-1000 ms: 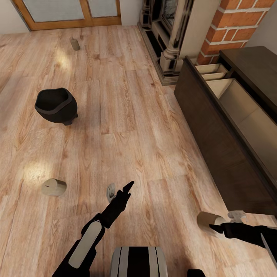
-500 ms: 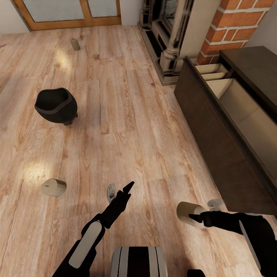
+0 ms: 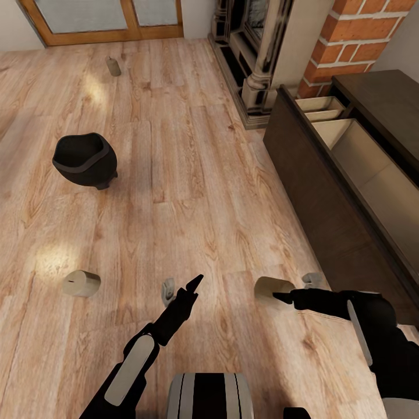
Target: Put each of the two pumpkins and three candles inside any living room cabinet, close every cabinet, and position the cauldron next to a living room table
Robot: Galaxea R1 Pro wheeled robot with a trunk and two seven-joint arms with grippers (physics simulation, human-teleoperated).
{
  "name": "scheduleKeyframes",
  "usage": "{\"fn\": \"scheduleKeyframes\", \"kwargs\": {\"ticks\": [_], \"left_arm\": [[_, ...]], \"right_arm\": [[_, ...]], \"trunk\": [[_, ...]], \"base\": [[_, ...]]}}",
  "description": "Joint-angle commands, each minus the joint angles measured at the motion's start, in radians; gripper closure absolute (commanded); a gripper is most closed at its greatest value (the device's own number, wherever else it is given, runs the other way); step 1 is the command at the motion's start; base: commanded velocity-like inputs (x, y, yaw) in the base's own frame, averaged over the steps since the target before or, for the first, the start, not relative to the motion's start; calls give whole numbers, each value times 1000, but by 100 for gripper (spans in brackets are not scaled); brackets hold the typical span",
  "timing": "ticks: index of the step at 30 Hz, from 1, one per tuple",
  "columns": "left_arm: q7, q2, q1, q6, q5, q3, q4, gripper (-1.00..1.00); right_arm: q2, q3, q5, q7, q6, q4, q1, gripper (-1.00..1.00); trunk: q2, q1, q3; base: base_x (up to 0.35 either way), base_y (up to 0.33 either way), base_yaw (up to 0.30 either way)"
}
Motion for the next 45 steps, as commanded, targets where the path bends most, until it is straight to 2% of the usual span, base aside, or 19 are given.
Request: {"fn": "scheduleKeyframes", "kwargs": {"ticks": [1, 5, 10, 14, 18, 19, 21, 25, 32, 41, 45], "left_arm": [[0, 0, 0, -4, 0, 0, 0, -100], [0, -1, 0, -13, 0, -2, 1, -100], [0, -3, 0, -15, -1, -3, 1, -100], [0, -3, 0, -16, -13, -4, 1, -100], [0, 0, 0, -17, -80, 4, -1, -100], [0, 2, 0, -17, -96, 24, -5, -100], [0, 6, 0, -16, -106, 54, -17, -100], [-1, 13, 0, -15, -109, 65, -50, -100], [-1, 52, 0, -14, -112, 68, -105, -100], [0, 55, 0, -1, -111, 61, -159, -100], [14, 45, -1, 12, -112, 58, -202, -100]], "right_arm": [[1, 0, 0, 0, 2, 0, -7, 100], [5, 6, -1, 0, 3, 0, -31, 100], [42, 25, 0, 0, 25, 0, -61, 100], [57, 30, 0, 0, 33, 0, -75, 100], [60, 32, 3, -2, 33, 0, -84, 100], [60, 32, 5, -3, 31, 0, -85, 100], [60, 33, 8, -4, 30, 0, -85, 100], [60, 33, 9, -4, 29, 0, -85, 100], [60, 33, 9, -5, 29, 0, -85, 100], [60, 33, 9, -8, 29, 2, -85, 100], [60, 33, 10, -8, 28, 2, -85, 100]], "trunk": [[0, 0, 0], [0, 0, 0], [0, 0, 0], [0, 0, 0], [0, 0, 0], [0, 0, 0], [0, 0, 0], [0, 0, 0], [0, 0, 0], [0, 0, 0], [0, 0, 0]], "base": [[0, 0, 0], [0, 0, 0], [0, 0, 0], [0, 0, 0], [0, 0, 0], [0, 0, 0], [0, 0, 0], [0, 0, 0], [0, 0, 0], [0, 0, 163], [0, 0, 283]]}}
